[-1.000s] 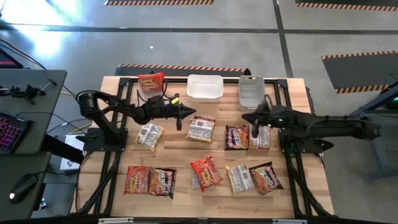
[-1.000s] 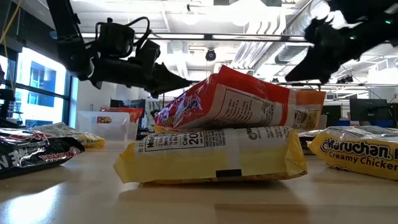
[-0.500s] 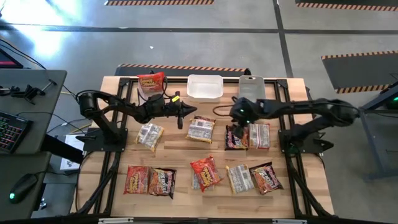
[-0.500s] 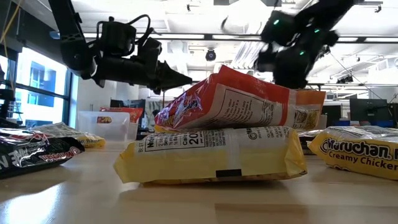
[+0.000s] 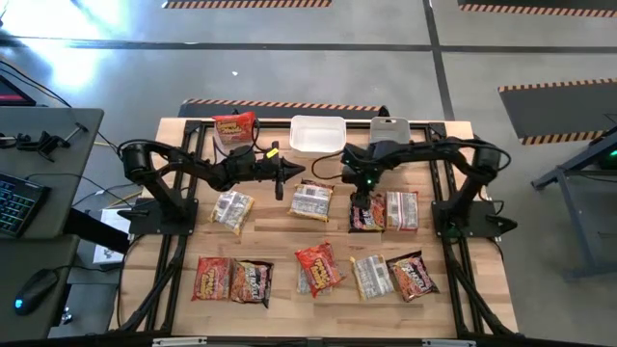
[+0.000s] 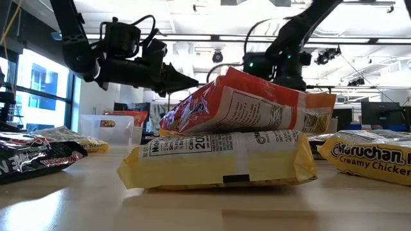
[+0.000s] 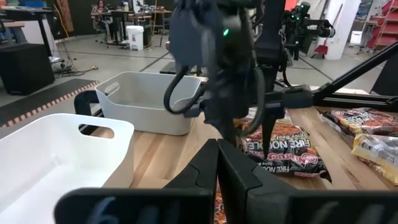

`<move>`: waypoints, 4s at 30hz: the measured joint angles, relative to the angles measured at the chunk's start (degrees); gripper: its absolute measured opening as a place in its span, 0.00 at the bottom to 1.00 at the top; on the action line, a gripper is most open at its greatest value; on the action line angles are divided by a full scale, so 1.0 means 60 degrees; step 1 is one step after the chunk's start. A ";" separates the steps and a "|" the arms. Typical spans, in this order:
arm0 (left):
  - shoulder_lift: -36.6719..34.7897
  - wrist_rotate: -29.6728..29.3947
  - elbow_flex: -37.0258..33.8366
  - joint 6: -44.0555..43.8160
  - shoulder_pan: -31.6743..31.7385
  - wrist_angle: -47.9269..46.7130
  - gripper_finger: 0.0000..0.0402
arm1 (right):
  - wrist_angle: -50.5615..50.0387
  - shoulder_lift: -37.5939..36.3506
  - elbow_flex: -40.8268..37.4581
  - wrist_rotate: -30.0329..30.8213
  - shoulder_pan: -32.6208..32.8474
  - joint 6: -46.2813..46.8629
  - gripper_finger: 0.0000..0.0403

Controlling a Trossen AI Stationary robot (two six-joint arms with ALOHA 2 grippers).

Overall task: Sort Maruchan noodles
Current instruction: Put the black noodle pack into the white bin

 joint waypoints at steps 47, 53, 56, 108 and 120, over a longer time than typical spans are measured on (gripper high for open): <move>-0.0011 0.0663 0.2544 -0.2300 -0.1222 -0.4858 0.36 | 0.0706 -0.3032 0.0031 0.2870 0.2304 0.1746 0.00; -0.0011 0.0321 0.2773 -0.2145 -0.1364 -0.5347 0.43 | 0.0832 -0.3496 -0.1197 0.2626 0.2893 0.3186 0.01; -0.0011 -0.0019 0.2562 -0.2268 -0.1265 -0.5169 0.41 | 0.1211 -0.3520 -0.1645 0.2705 0.3590 0.3615 0.06; -0.0007 0.2067 0.2140 -0.9720 -0.0694 -0.4346 0.44 | 0.3294 -0.1283 -0.1543 1.1383 0.6775 0.3308 0.00; -0.0007 0.3972 0.3595 -0.8666 -0.0986 -0.4346 0.46 | 0.3413 -0.1313 -0.1543 1.1752 0.6981 0.3611 0.00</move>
